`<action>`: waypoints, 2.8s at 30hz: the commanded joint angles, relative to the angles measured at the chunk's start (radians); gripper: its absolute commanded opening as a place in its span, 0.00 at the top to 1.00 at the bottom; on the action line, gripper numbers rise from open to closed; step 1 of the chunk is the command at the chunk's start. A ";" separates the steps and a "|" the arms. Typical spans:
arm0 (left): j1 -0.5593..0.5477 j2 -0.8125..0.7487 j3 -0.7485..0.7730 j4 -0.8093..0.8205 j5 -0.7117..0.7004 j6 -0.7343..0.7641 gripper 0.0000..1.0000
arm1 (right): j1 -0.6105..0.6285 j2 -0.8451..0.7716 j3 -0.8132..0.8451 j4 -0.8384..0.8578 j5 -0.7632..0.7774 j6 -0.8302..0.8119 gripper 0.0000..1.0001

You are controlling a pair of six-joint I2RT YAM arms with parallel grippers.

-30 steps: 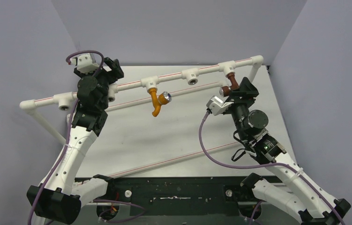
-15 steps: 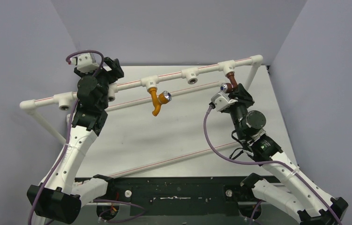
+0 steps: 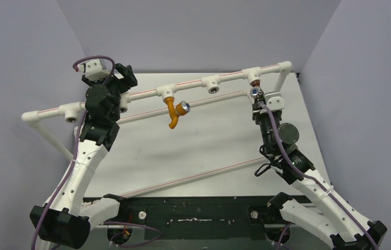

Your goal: Install the water faucets

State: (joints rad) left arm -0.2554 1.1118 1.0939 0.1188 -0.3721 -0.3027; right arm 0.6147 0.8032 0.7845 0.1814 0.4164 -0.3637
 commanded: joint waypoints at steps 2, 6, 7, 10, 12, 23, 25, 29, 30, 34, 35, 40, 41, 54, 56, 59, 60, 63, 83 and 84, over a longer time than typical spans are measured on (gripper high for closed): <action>-0.018 0.043 -0.074 -0.259 0.039 -0.001 0.22 | -0.017 0.008 0.053 0.140 0.130 0.590 1.00; -0.018 0.040 -0.075 -0.259 0.039 -0.001 0.22 | -0.026 -0.010 0.055 0.092 0.185 0.825 1.00; -0.018 0.040 -0.074 -0.258 0.039 -0.002 0.22 | -0.027 -0.015 0.051 0.077 0.200 0.886 1.00; -0.018 0.040 -0.076 -0.258 0.038 0.000 0.22 | -0.027 -0.032 0.038 0.043 0.229 1.070 1.00; -0.018 0.040 -0.077 -0.259 0.039 -0.001 0.22 | -0.027 -0.036 0.038 0.025 0.237 1.168 1.00; -0.018 0.039 -0.075 -0.260 0.039 0.000 0.22 | -0.027 -0.074 0.008 -0.054 0.213 1.672 1.00; -0.018 0.037 -0.074 -0.260 0.039 -0.001 0.22 | -0.028 -0.084 -0.007 -0.056 0.199 1.767 1.00; -0.018 0.036 -0.076 -0.260 0.038 0.000 0.22 | -0.028 -0.079 -0.001 -0.088 0.150 1.879 1.00; -0.018 0.036 -0.076 -0.259 0.038 -0.001 0.22 | -0.027 -0.073 0.010 -0.110 0.145 1.895 1.00; -0.018 0.037 -0.077 -0.258 0.037 0.000 0.22 | -0.028 -0.053 0.086 -0.265 0.144 1.956 1.00; -0.018 0.037 -0.076 -0.260 0.036 0.000 0.22 | -0.028 -0.054 0.093 -0.278 0.144 1.958 1.00; -0.018 0.039 -0.076 -0.260 0.032 0.001 0.22 | -0.027 -0.077 0.069 -0.251 0.137 1.924 1.00; -0.018 0.039 -0.077 -0.261 0.032 0.001 0.22 | -0.027 -0.078 0.069 -0.261 0.135 1.920 0.98; -0.019 0.040 -0.078 -0.261 0.030 0.001 0.22 | -0.028 -0.195 0.059 -0.383 0.132 1.739 0.22; -0.019 0.040 -0.078 -0.259 0.032 0.001 0.22 | -0.027 -0.220 0.069 -0.435 0.140 1.710 0.18; -0.019 0.040 -0.078 -0.259 0.033 0.000 0.22 | -0.027 -0.247 0.083 -0.505 0.148 1.667 0.16; -0.019 0.042 -0.077 -0.258 0.033 -0.001 0.22 | -0.027 -0.253 0.091 -0.524 0.149 1.645 0.16; -0.019 0.043 -0.076 -0.258 0.037 -0.001 0.22 | -0.027 -0.261 0.123 -0.556 0.154 1.524 0.16; -0.021 0.044 -0.078 -0.259 0.036 0.001 0.22 | -0.025 -0.258 0.225 -0.463 -0.079 0.324 0.24; -0.021 0.045 -0.078 -0.259 0.036 0.001 0.22 | -0.026 -0.253 0.234 -0.472 -0.105 0.233 0.22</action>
State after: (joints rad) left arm -0.2565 1.1046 1.0927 0.1059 -0.3660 -0.3035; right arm 0.5842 0.5251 0.9501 -0.3378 0.4316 0.2604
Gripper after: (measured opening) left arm 0.782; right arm 0.758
